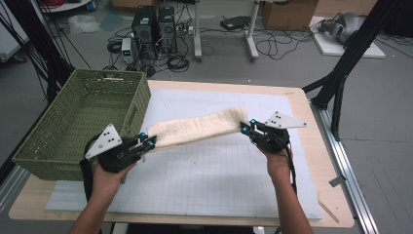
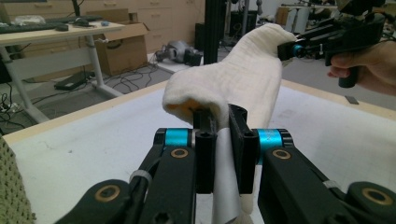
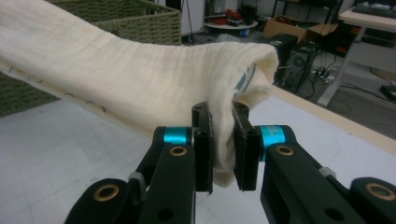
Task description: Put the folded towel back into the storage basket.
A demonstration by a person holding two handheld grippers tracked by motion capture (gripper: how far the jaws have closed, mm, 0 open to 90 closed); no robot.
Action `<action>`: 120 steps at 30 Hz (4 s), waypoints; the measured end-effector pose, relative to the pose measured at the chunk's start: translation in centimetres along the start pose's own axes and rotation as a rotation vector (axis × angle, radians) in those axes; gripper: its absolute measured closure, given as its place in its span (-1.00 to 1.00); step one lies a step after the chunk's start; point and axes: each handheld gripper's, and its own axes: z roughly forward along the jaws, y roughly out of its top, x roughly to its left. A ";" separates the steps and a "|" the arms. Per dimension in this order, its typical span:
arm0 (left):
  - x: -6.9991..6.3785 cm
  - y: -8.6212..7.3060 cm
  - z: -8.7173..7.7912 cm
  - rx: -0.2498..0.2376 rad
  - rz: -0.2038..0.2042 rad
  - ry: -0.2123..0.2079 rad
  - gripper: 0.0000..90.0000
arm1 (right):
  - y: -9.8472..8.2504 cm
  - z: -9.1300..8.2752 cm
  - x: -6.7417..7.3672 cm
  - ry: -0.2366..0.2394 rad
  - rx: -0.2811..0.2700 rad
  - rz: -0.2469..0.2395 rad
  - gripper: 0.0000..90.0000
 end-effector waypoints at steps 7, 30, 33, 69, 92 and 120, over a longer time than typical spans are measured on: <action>0.1 0.8 -1.1 -0.030 -0.007 0.015 0.83 | 2.1 1.8 -0.2 0.005 -0.011 -0.012 0.79; 2.0 1.4 -5.3 -0.086 -0.037 0.135 0.83 | 8.9 9.1 1.0 0.060 -0.015 -0.082 0.79; 2.1 1.4 -5.9 -0.091 -0.038 0.149 0.83 | 9.6 10.1 1.2 0.068 -0.015 -0.087 0.79; 5.2 1.2 -13.0 -0.140 -0.057 0.348 0.83 | 16.6 21.3 6.7 0.167 -0.030 -0.157 0.79; 6.4 0.2 -15.3 -0.117 -0.051 0.458 0.83 | 19.3 29.4 11.0 0.181 0.015 -0.172 0.79; 8.5 -0.8 -16.9 -0.072 -0.201 0.595 -0.37 | 16.8 37.2 14.5 0.138 0.124 -0.110 0.09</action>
